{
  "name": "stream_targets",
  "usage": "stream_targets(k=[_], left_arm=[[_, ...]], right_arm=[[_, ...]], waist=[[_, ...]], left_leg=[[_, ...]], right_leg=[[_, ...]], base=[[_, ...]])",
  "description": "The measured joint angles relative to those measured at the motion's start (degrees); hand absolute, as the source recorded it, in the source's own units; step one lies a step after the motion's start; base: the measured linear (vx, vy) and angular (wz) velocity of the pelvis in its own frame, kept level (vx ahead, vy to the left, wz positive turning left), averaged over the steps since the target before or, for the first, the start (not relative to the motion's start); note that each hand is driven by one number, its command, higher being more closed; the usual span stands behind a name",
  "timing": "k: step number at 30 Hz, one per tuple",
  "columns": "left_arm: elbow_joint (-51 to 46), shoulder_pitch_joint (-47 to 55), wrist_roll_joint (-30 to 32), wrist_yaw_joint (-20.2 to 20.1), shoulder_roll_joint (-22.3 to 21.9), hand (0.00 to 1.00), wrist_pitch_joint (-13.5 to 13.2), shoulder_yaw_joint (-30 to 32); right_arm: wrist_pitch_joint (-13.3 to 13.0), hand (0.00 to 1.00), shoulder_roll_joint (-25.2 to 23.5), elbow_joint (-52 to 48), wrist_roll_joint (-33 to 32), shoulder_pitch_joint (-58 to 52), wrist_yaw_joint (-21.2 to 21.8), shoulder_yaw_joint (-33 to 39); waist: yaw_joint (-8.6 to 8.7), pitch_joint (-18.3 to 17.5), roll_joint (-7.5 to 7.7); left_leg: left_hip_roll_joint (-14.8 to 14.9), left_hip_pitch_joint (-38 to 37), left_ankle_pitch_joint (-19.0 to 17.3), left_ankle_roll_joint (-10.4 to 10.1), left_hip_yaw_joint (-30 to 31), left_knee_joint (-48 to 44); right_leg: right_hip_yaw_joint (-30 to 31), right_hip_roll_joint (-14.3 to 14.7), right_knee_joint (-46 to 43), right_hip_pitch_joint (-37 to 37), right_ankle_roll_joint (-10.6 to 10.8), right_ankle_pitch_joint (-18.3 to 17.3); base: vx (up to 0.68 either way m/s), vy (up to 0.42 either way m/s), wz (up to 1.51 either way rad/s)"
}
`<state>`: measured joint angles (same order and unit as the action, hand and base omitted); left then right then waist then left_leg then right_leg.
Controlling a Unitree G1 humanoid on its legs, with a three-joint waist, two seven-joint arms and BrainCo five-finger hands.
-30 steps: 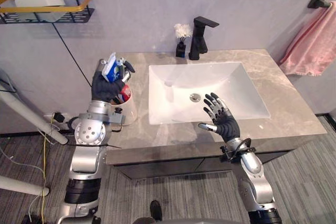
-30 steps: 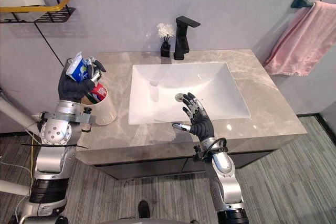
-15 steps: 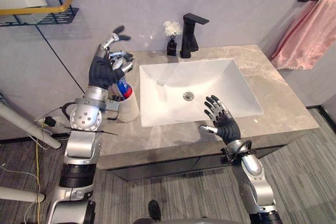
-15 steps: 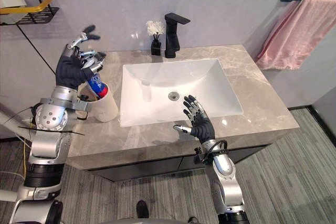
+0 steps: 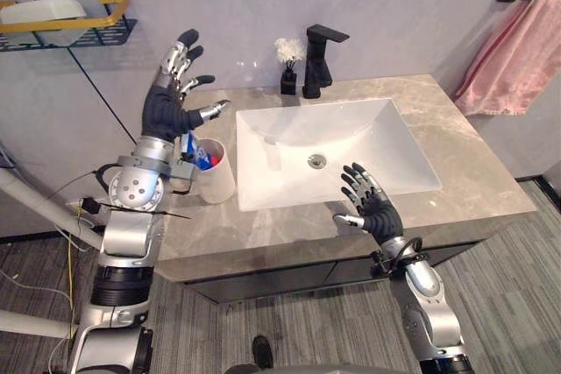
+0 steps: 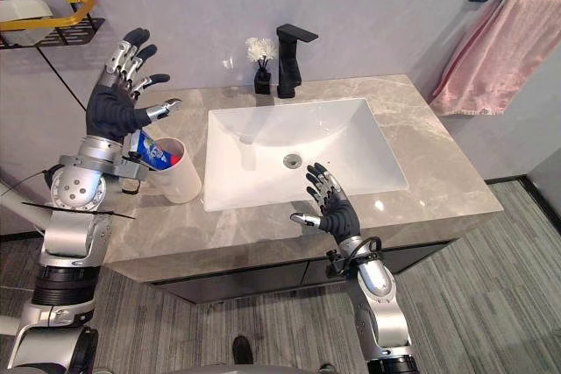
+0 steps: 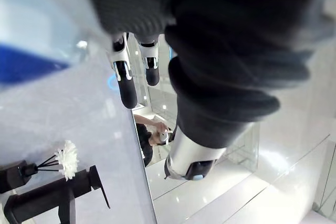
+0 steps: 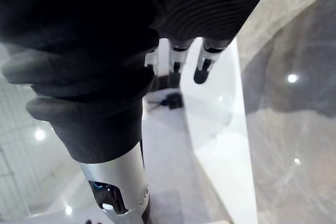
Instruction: Organize washtable
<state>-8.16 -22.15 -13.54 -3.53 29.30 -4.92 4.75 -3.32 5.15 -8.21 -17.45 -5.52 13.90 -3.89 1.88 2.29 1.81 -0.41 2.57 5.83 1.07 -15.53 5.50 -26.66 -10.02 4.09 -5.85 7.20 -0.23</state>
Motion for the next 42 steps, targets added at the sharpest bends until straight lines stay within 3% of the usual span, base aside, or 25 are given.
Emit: stream_targets(k=[4, 7, 13, 14, 17, 20, 24, 27, 31, 42], left_arm=[[0.0, -7.7, -3.0, 1.9, 7.6, 0.0, -1.2, 1.6], [-0.3, -15.5, -5.0, 5.2, 15.6, 0.0, -5.1, 5.7], [-3.9, -17.4, -6.1, 6.9, 22.2, 0.0, -9.4, 7.5], [-4.5, -17.0, -6.1, 6.9, 22.4, 1.0, -9.6, 7.8], [-8.6, -10.0, -7.7, 6.0, 22.7, 1.0, -10.1, 11.2], [-15.0, 3.9, -9.7, 2.0, 21.3, 1.0, -9.5, 11.9], [-22.9, 24.4, -11.9, -5.5, 9.7, 1.0, -6.0, 9.7], [-24.0, 31.8, -11.8, -9.3, 5.8, 1.0, -3.6, 5.8], [-24.6, 36.4, -12.9, -11.7, 0.4, 1.0, -1.6, 1.6], [-24.3, 37.3, -7.2, -12.6, -6.0, 1.0, 0.1, -0.2]], right_arm=[[0.0, 0.0, 1.3, 0.0, -0.2, -0.7, 0.0, 0.0], [-0.1, 0.0, 1.8, 0.0, -0.5, -0.9, 0.0, -0.4], [-0.2, 0.0, 2.1, 0.0, -0.5, -1.4, 0.1, -0.8], [-0.3, 0.0, 2.1, 0.0, -0.5, -1.4, 0.2, -1.0], [-0.4, 0.0, 2.0, 0.0, -0.6, -1.9, 0.4, -1.4], [-0.5, 0.0, 2.0, 0.0, -0.6, -3.3, 1.1, -1.1], [-0.5, 0.0, 0.2, 0.0, -0.4, -5.2, 1.1, -0.3], [-0.5, 0.0, -0.4, 0.3, -0.4, -5.7, 1.1, -0.4], [-0.5, 0.0, -0.9, 0.7, -0.3, -5.9, 1.2, -0.7], [-0.4, 0.0, -1.6, 0.7, -0.2, -6.1, 1.5, -0.4]], waist=[[-1.39, -0.1, -0.14], [-1.62, -0.4, -0.75], [-3.26, -0.8, -1.32], [-3.28, -0.9, -1.37], [-3.0, -1.2, -1.76], [-3.1, -1.3, -1.79], [-3.14, -1.5, -1.7], [-3.17, -1.5, -1.74], [-3.08, -1.5, -1.74], [-2.78, -1.2, -1.03]], left_leg=[[-0.1, 0.0, 0.0, 0.0, 0.2, 0.0], [-0.5, 0.0, 0.0, 0.0, 1.1, 0.0], [-0.5, -0.1, 0.0, 0.0, 1.5, 0.0], [-0.5, -0.1, 0.0, 0.0, 1.5, 0.0], [-0.5, -0.1, 0.0, 0.0, 1.5, 0.0], [-0.5, 0.0, 0.0, 0.0, 1.6, 0.0], [-0.6, 0.3, 0.1, 0.0, 2.3, 0.0], [-0.6, 0.3, 0.1, 0.1, 2.6, 0.0], [-0.6, 0.4, 0.1, 0.1, 3.0, 0.1], [-0.5, 0.6, 0.1, 0.1, 2.7, 0.1]], right_leg=[[-0.2, 0.0, -0.1, -0.1, -0.1, 0.0], [-1.4, -0.3, -0.1, -0.6, -0.2, -0.1], [-1.9, -0.2, 0.0, -0.9, -0.6, -0.4], [-1.9, -0.2, 0.0, -0.9, -0.6, -0.4], [-1.9, -0.2, 0.0, -0.9, -0.6, -0.5], [-2.0, -0.2, 0.0, -0.9, -0.6, -0.5], [-2.8, -0.2, 0.0, -1.0, -0.5, -0.4], [-3.0, -0.2, -0.1, -1.1, -0.6, -0.5], [-3.4, -0.3, -0.4, -1.1, -0.7, -0.9], [-3.2, -0.2, -0.1, -0.8, -0.5, -1.1]], base=[[0.0, 0.0, 0.02], [0.01, 0.023, 0.14], [0.0, 0.011, 0.03], [0.0, 0.0, 0.0], [0.0, 0.0, 0.0], [0.0, 0.007, 0.02], [0.01, 0.018, 0.07], [-0.01, 0.019, 0.06], [-0.03, 0.028, 0.05], [0.01, 0.001, -0.01]])
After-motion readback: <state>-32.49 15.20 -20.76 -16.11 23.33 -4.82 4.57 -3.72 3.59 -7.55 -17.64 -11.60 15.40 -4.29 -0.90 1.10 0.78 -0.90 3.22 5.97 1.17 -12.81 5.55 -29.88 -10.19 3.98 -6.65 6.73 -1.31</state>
